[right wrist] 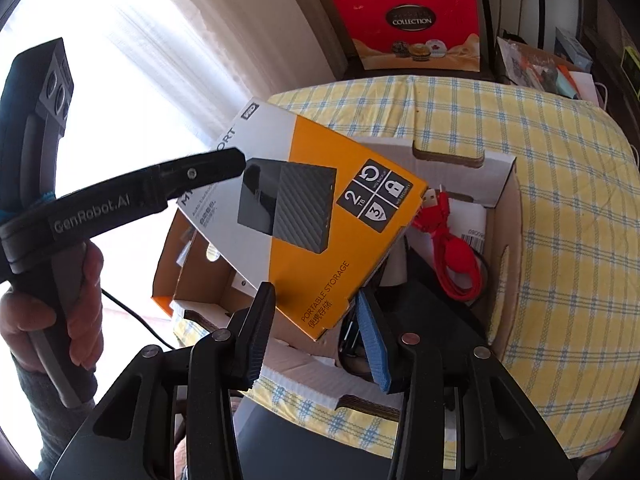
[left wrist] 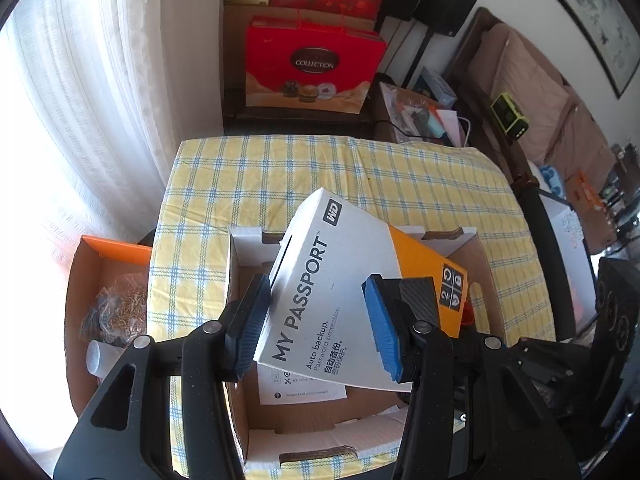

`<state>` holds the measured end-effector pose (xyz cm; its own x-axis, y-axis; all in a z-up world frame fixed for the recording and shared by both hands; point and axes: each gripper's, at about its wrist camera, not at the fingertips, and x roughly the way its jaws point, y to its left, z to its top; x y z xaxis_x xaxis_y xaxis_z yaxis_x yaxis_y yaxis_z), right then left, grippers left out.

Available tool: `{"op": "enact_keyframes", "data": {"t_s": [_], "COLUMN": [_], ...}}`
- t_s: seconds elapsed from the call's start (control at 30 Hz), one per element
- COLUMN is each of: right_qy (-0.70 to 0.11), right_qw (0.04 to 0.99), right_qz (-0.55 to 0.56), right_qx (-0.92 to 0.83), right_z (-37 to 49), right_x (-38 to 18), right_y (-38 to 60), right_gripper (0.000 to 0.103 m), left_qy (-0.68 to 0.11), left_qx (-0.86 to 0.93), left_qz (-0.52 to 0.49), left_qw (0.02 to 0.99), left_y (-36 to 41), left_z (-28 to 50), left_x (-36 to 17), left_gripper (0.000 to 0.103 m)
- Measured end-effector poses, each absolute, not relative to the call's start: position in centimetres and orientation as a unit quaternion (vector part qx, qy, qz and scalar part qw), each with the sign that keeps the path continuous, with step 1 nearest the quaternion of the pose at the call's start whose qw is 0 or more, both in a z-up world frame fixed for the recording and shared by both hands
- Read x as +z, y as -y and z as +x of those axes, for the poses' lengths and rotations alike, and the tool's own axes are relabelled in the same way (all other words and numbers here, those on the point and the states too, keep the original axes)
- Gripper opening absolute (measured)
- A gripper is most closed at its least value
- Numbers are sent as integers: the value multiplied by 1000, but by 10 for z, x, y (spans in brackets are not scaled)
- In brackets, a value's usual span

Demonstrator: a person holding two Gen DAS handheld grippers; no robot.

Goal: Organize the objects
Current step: 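Lift the My Passport box with both tools and carry it over the cardboard box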

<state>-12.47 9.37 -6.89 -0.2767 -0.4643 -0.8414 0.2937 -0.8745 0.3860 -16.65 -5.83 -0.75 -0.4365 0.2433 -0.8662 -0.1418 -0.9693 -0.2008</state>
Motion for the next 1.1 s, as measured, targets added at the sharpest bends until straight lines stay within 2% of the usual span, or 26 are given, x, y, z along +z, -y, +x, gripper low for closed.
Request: {"op": "enact_keyframes", "data": {"t_s": [0.17,0.23,0.37,0.43,0.5,0.53,0.67,0.73,0.83,1.1], "right_qy": [95,108,72,63,62,58,33,32,35,28], "right_qw": [254,277,265,267,266,264,248,242,240,230], "right_qz": [570,571,569,563,557,553,534,528,520,527], "right_qx": [-775,-765,-775,-780,-784,-788,-808,-814,-819,-818], "right_z": [-129,-130,-129,-127,-126,-126,-129,-134,-147,-177], "right_x": [-85,-86,-82,-78,-72,-69,-58,-54,-52,-66], "right_y": [-81,-74,-60,-64,-72,-75,-88,-94,-98,-91], "right_gripper": [43,24,25,25,25,25,35,47,59,59], "left_qy": [27,59,44,46,53,59,105,126,146,175], "left_qx": [848,826,832,835,842,845,859,864,864,840], "left_qz": [-515,-535,-533,-529,-521,-516,-491,-481,-476,-504], "left_qw": [121,167,152,141,131,126,106,83,79,96], "left_y": [51,47,35,38,45,50,75,87,97,99], "left_z": [-182,-190,-193,-189,-183,-179,-161,-150,-136,-121], "left_x": [-1,-5,-5,-3,-3,-2,2,2,-1,-22], "left_gripper": [43,34,30,32,39,46,67,73,73,73]}}
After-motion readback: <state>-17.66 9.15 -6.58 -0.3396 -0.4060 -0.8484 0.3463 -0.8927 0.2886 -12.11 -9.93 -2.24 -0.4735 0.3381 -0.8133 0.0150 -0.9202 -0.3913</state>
